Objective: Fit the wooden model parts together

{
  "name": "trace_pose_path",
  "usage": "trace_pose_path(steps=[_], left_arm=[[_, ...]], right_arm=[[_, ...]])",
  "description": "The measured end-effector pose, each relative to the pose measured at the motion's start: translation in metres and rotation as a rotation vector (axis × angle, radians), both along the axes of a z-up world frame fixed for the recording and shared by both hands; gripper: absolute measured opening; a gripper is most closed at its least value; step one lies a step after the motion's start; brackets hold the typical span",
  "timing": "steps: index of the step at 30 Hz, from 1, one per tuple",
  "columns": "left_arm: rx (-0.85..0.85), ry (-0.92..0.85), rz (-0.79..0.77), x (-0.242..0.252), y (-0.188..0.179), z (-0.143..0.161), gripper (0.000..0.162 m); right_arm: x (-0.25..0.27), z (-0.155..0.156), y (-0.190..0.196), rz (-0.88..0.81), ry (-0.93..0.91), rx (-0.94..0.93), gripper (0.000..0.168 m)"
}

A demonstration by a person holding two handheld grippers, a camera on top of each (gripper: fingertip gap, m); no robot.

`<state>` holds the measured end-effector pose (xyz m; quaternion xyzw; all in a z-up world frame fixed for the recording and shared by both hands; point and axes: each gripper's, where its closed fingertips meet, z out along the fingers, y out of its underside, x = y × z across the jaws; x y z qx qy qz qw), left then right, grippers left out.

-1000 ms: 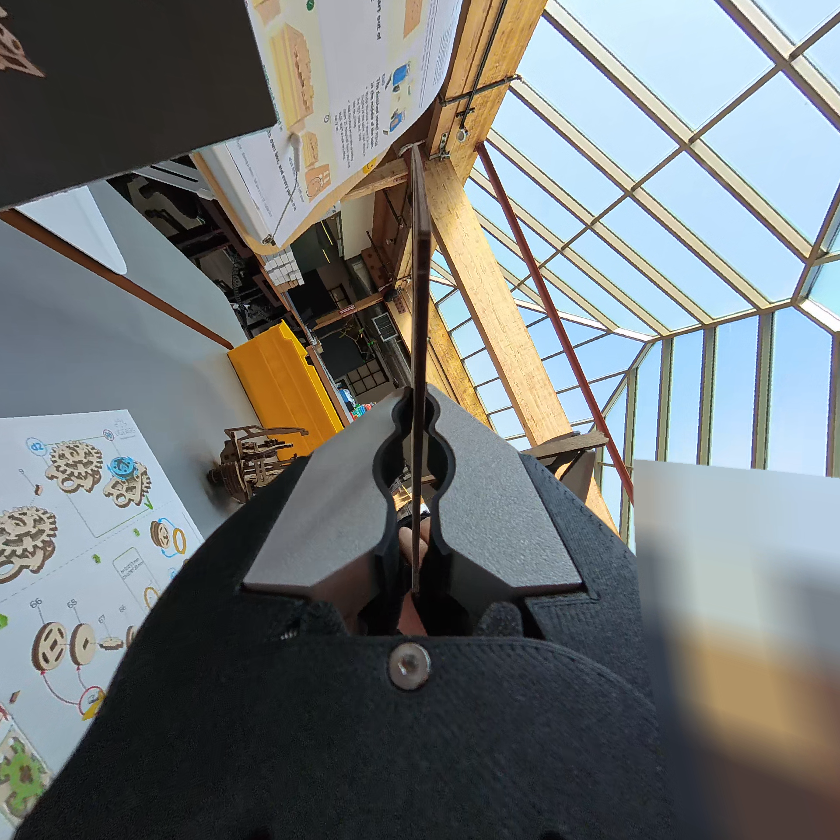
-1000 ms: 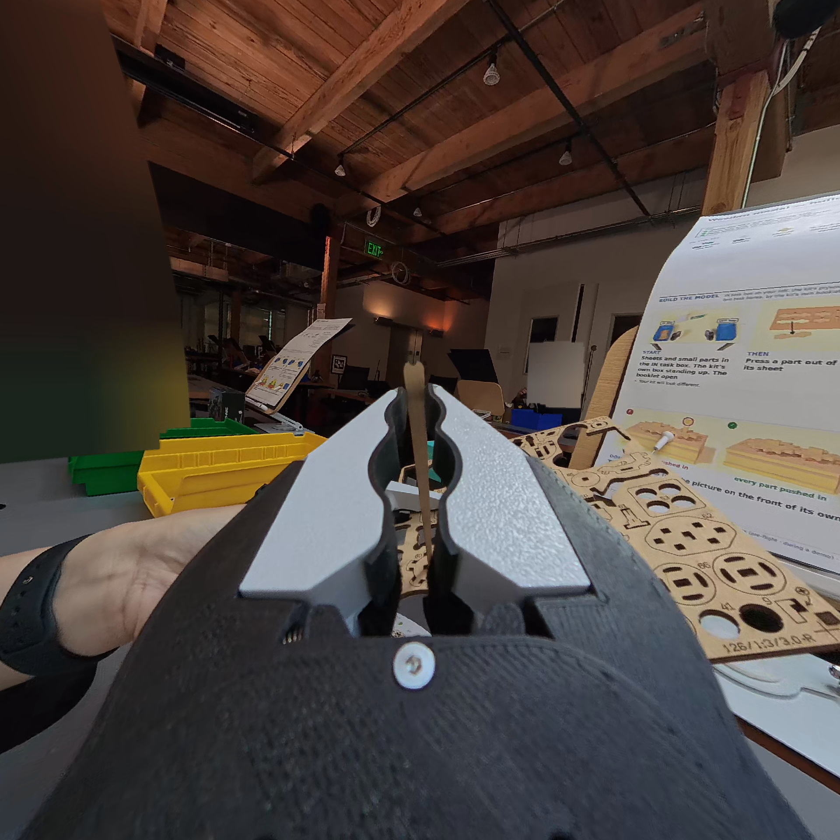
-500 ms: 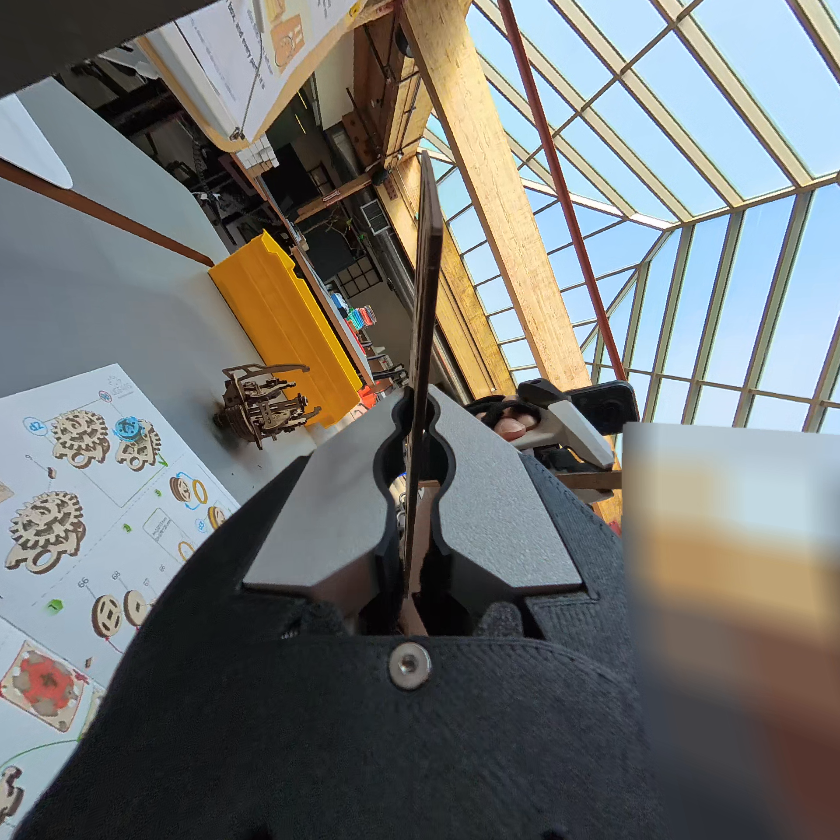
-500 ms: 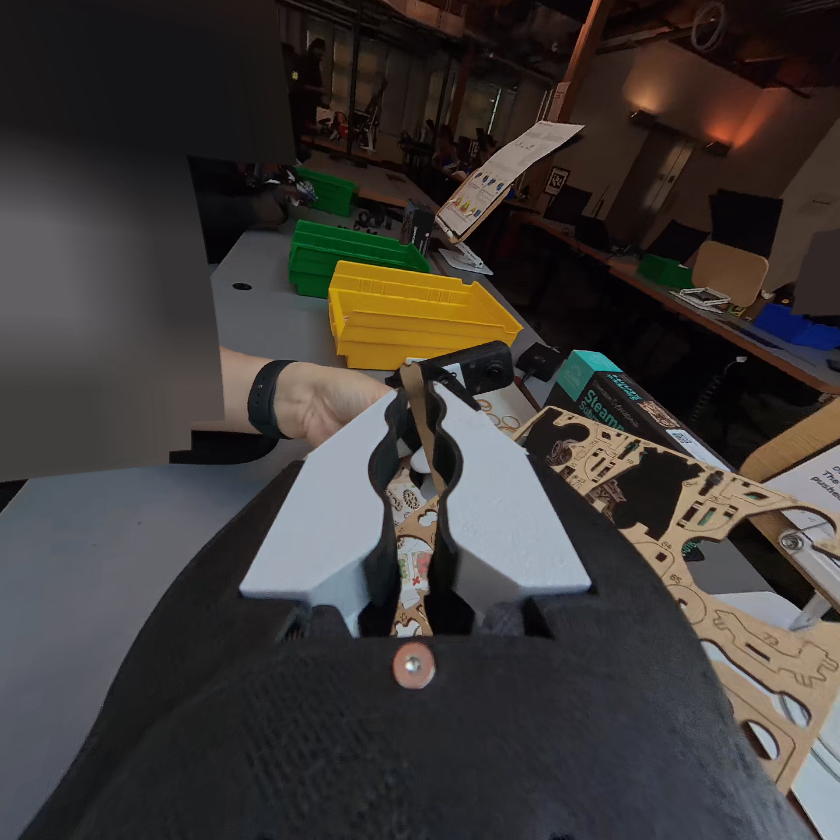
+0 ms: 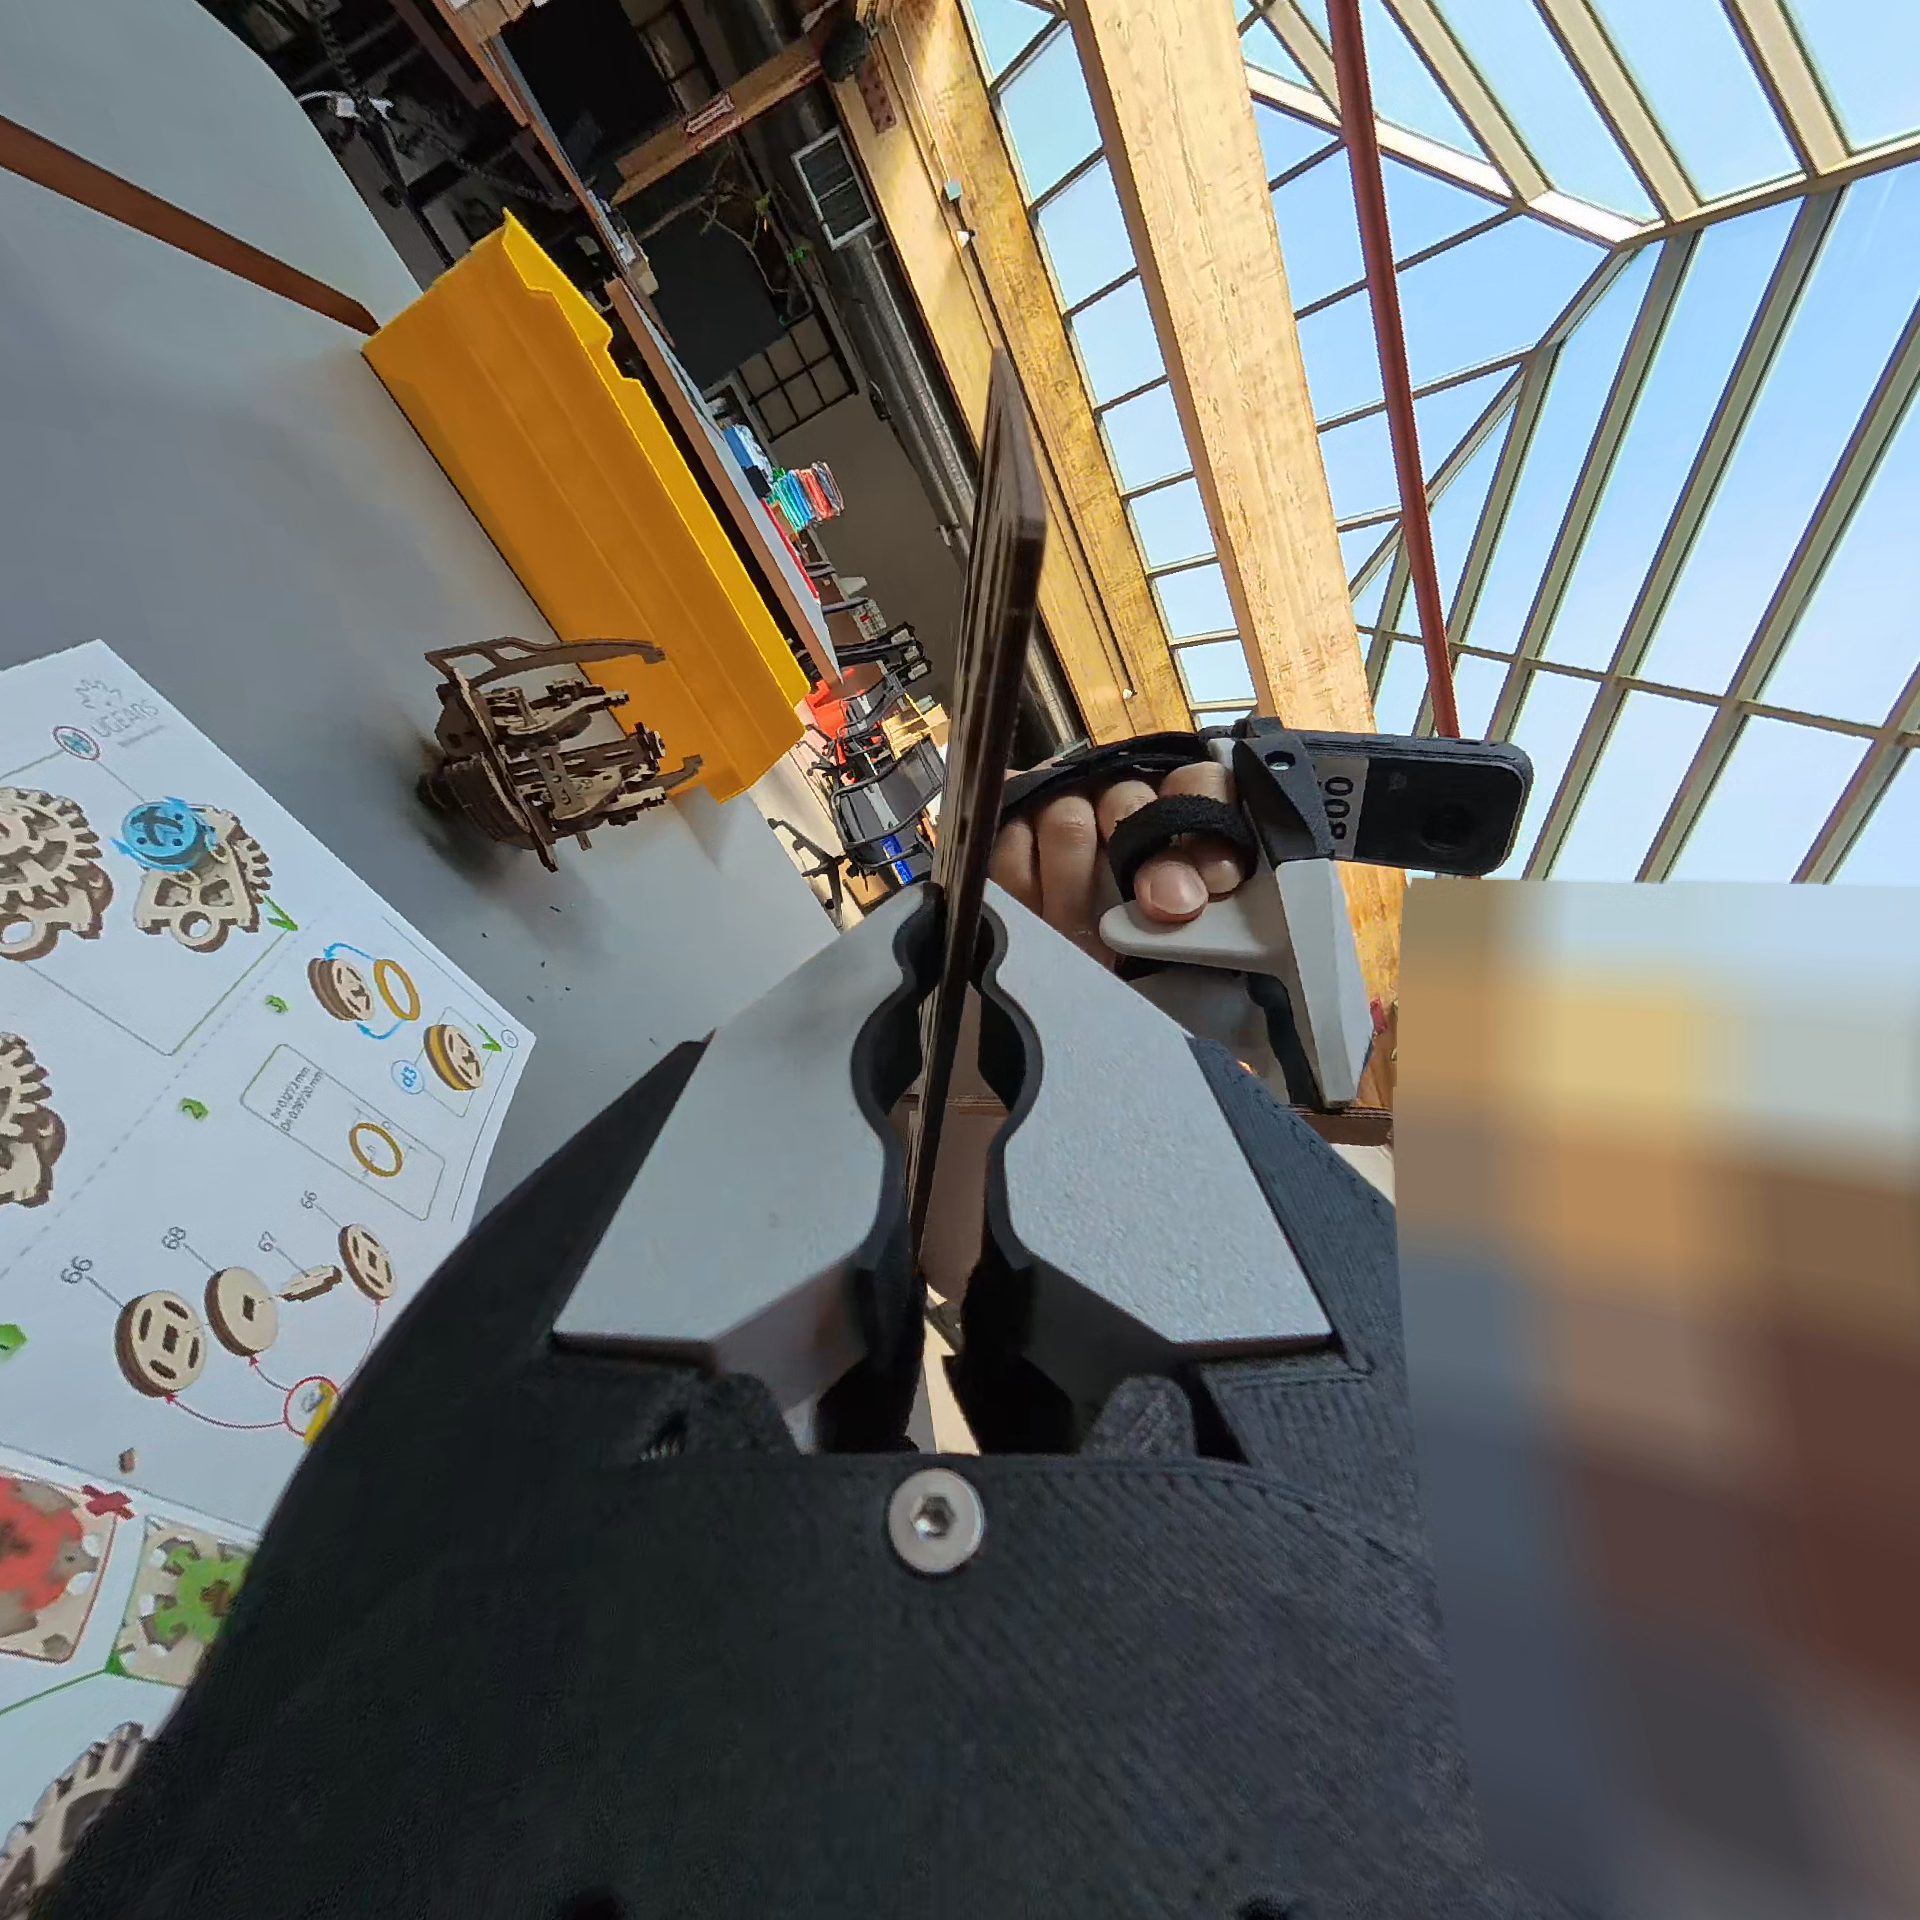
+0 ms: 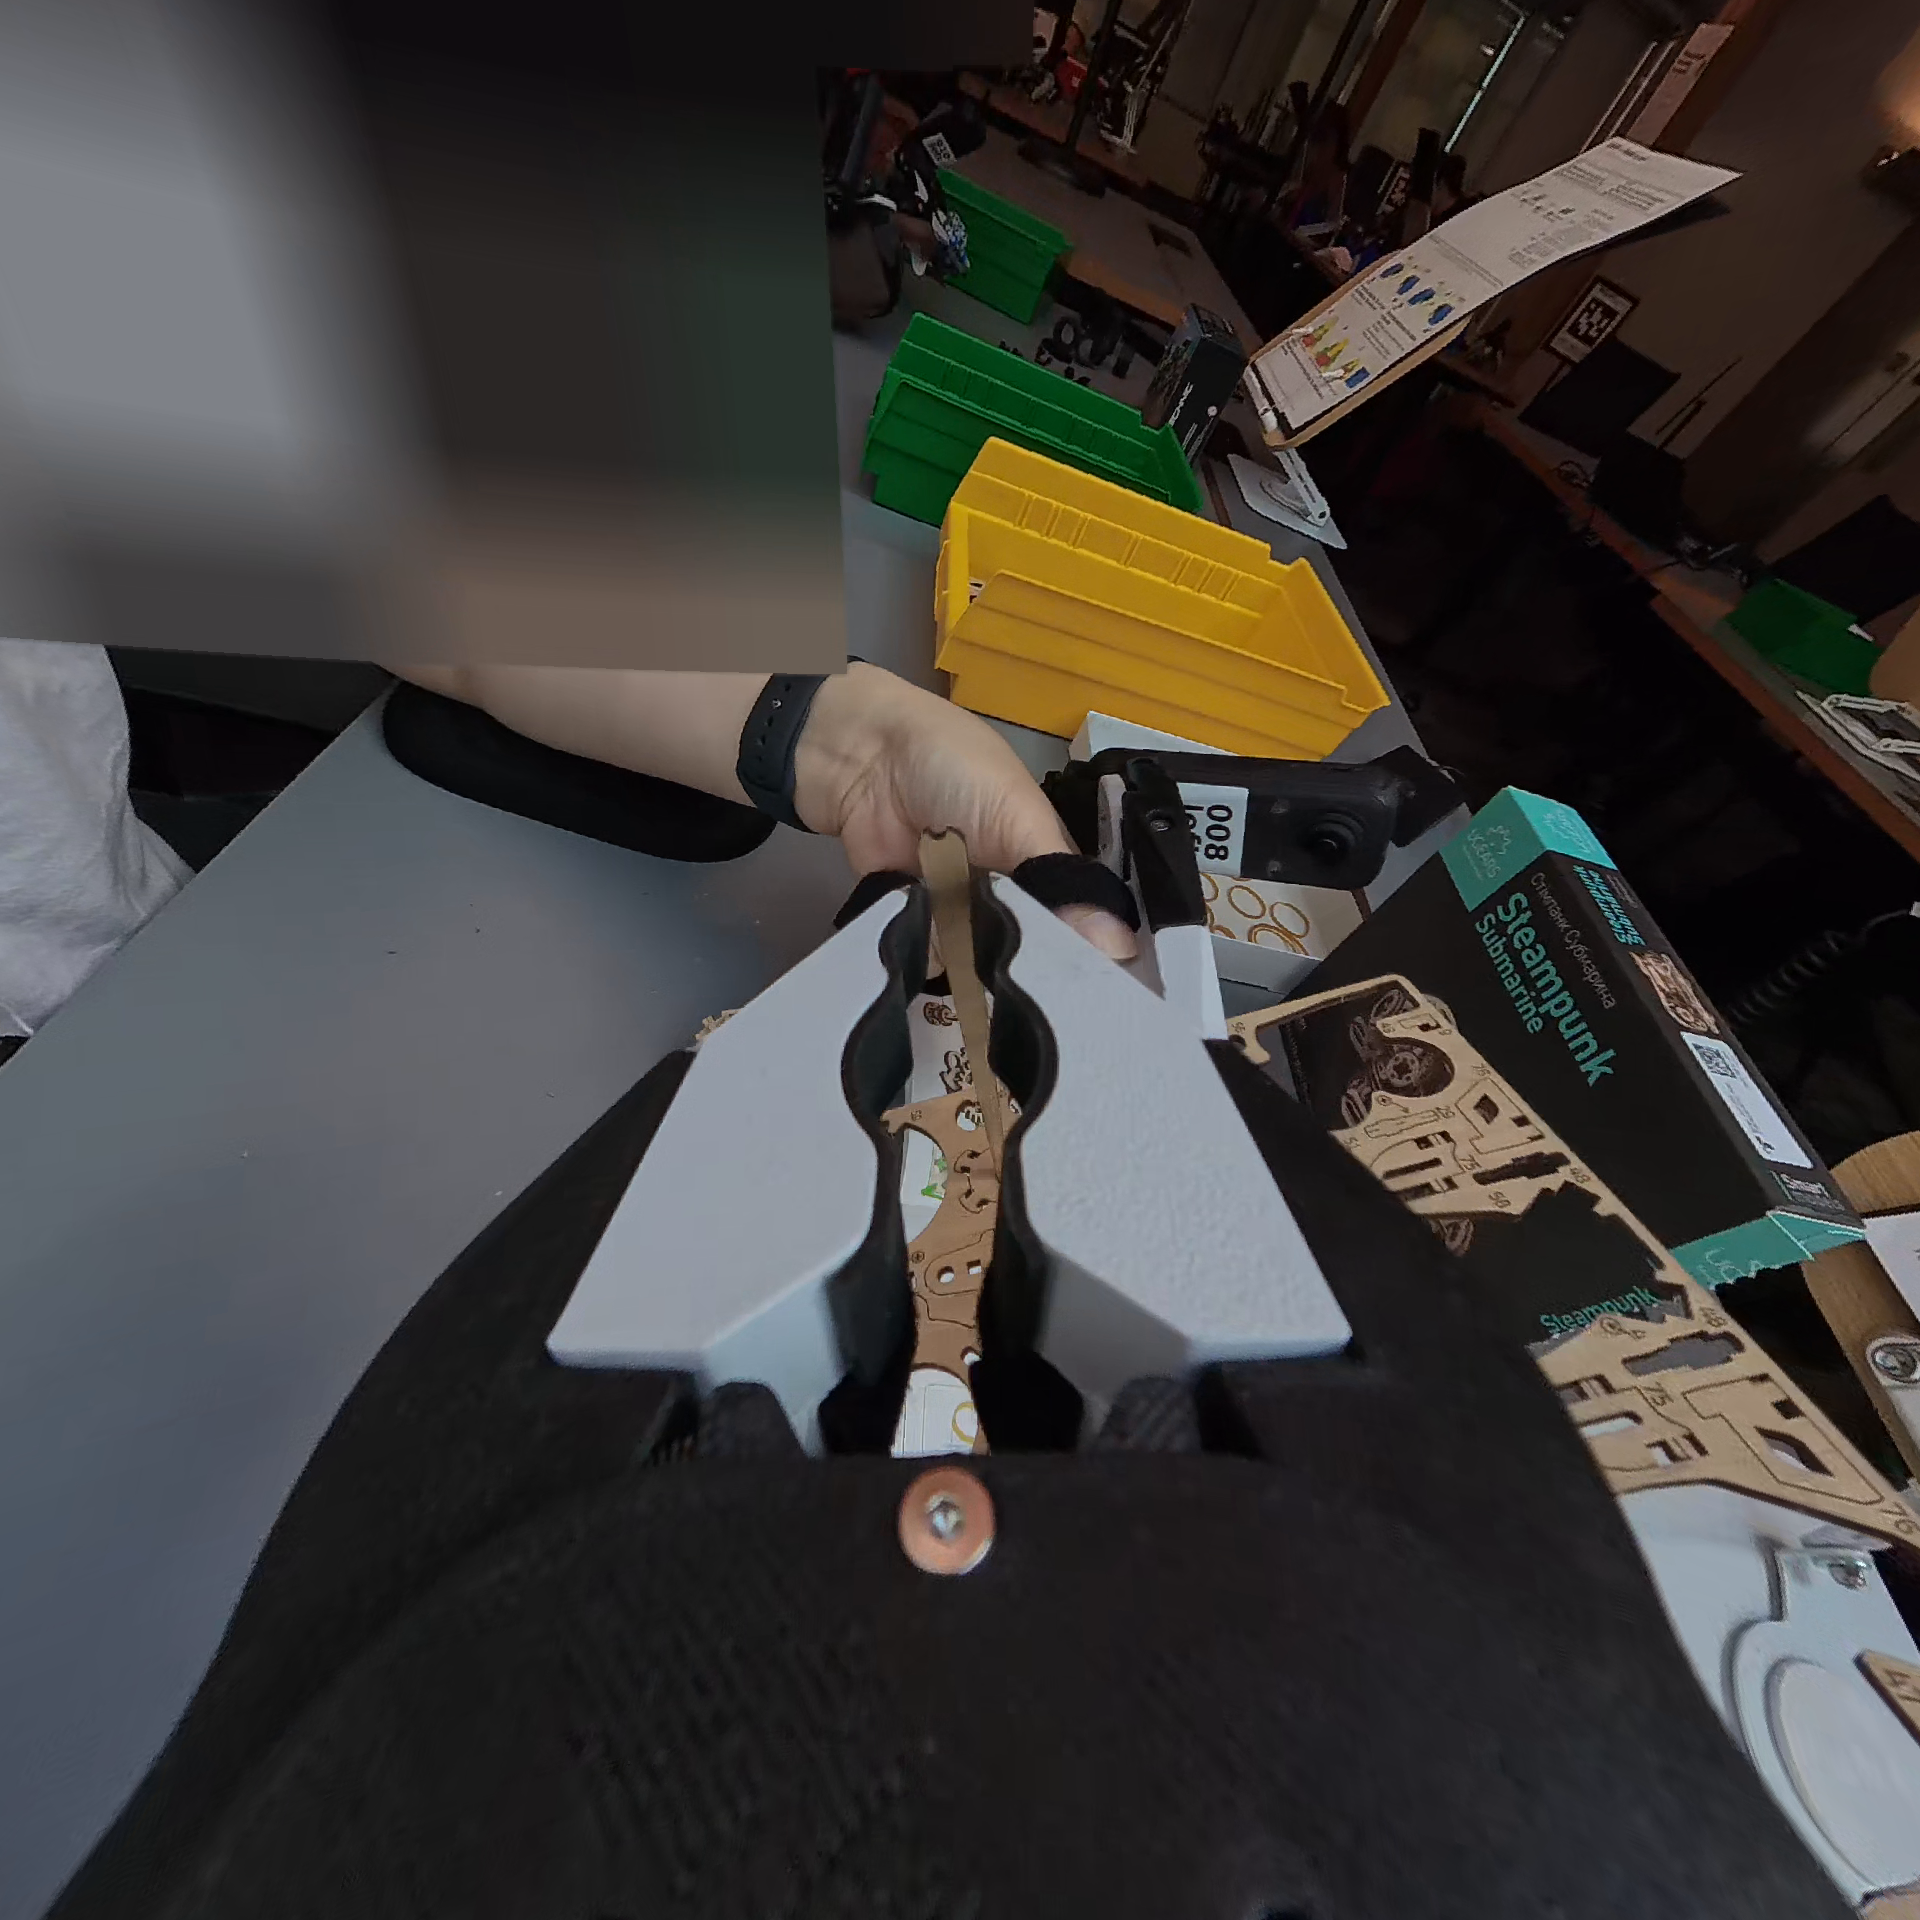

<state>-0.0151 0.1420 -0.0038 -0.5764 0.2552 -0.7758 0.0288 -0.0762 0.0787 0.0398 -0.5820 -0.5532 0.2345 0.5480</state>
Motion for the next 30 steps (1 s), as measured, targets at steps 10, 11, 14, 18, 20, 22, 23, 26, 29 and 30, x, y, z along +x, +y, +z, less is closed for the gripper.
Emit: trace_pose_path(steps=[10,11,14,18,20,22,23,26,29,30], left_arm=[[-0.066,-0.015,0.189,-0.010,0.035,0.002,0.000],[-0.075,-0.022,0.215,-0.013,0.041,0.003,0.000],[-0.058,-0.024,0.292,-0.020,0.055,0.005,0.000],[0.033,-0.005,0.388,-0.028,0.068,0.009,0.000],[0.089,0.007,0.435,-0.032,0.073,0.011,0.000],[0.130,0.008,0.477,-0.036,0.078,0.014,0.000],[0.150,0.010,0.500,-0.039,0.081,0.015,0.000],[0.212,0.033,0.562,-0.043,0.087,0.015,0.000],[0.236,0.041,0.592,-0.043,0.087,0.015,0.000],[0.233,0.040,0.597,-0.042,0.087,0.015,0.000]], right_arm=[[0.004,0.003,0.015,-0.090,-0.010,0.120,0.011],[0.005,0.004,0.020,-0.125,-0.014,0.143,0.019],[0.003,0.000,0.026,-0.160,-0.022,0.130,0.026],[0.009,0.003,0.038,-0.252,0.004,0.078,0.025],[0.010,0.002,0.043,-0.292,0.014,0.019,0.026],[0.005,0.005,0.043,-0.297,0.053,-0.020,0.032],[0.001,0.007,0.043,-0.302,0.070,-0.029,0.036],[-0.015,-0.003,0.047,-0.340,0.015,0.017,0.047],[-0.030,-0.011,0.059,-0.462,-0.017,0.149,0.046],[-0.034,-0.017,0.063,-0.501,-0.046,0.181,0.046]])
